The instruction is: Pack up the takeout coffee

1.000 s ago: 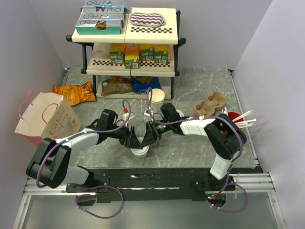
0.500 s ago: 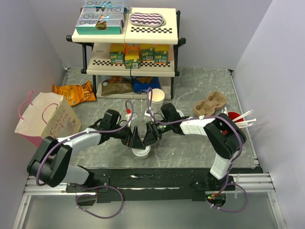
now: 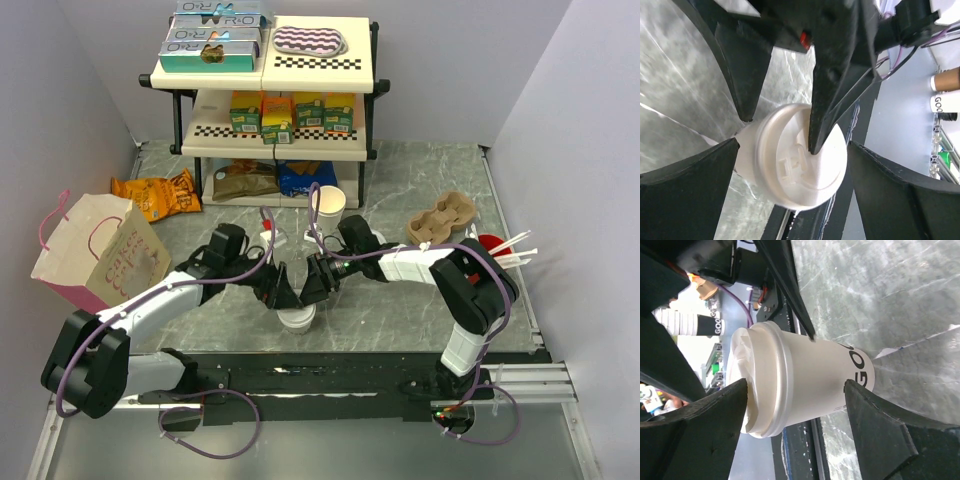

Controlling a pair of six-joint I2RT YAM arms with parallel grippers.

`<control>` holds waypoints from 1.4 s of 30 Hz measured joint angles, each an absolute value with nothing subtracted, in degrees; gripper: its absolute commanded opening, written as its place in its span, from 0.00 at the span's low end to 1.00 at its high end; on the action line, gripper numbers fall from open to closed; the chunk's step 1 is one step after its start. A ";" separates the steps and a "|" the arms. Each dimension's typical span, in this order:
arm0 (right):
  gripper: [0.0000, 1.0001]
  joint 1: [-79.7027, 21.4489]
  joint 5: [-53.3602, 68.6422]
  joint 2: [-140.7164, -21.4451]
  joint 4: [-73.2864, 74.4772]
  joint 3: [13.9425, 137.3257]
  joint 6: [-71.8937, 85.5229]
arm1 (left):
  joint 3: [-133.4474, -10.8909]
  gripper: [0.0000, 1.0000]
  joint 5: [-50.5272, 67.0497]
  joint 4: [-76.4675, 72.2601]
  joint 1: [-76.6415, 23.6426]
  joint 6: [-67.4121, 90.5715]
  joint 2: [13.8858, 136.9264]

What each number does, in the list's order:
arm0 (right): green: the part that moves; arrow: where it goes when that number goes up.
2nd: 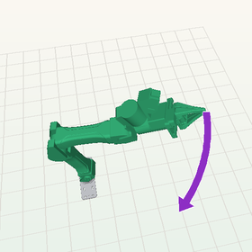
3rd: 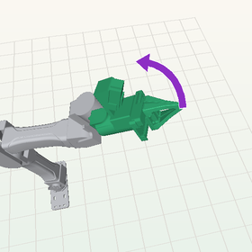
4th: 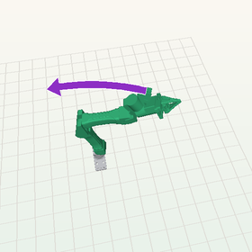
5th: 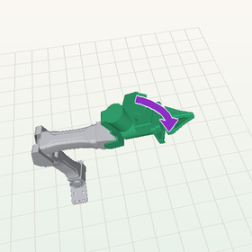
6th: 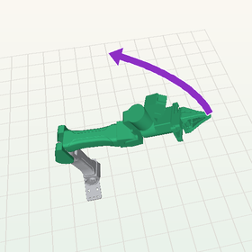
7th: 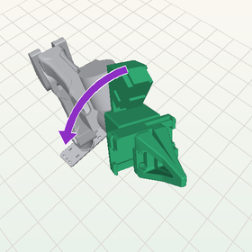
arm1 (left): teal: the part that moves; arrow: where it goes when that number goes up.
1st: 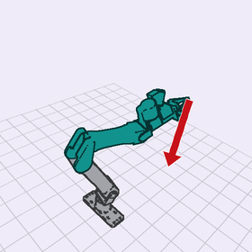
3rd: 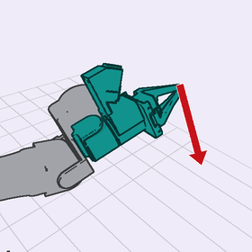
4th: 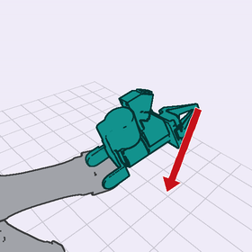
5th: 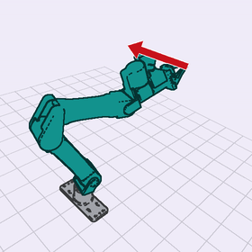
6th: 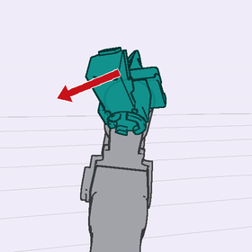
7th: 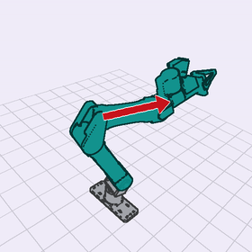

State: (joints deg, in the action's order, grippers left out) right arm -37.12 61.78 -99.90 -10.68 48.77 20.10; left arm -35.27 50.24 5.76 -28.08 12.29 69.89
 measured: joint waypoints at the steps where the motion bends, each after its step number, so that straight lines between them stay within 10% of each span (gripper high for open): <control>1: 0.86 -37.06 61.67 -99.77 -10.52 48.77 19.97 | -36.10 0.97 50.87 6.46 -27.40 11.51 69.89; 2: 1.00 -36.95 61.52 -99.57 -10.20 48.80 19.81 | -36.82 0.97 51.37 7.11 -26.74 11.00 69.89; 42: 1.00 -35.68 54.17 -90.56 12.97 51.03 14.20 | -30.13 0.97 54.19 -10.35 -18.09 31.16 76.73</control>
State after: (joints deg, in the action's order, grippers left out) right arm -35.68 54.17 -90.56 12.97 51.03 14.20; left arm -30.13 54.19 -10.35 -18.09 31.16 76.73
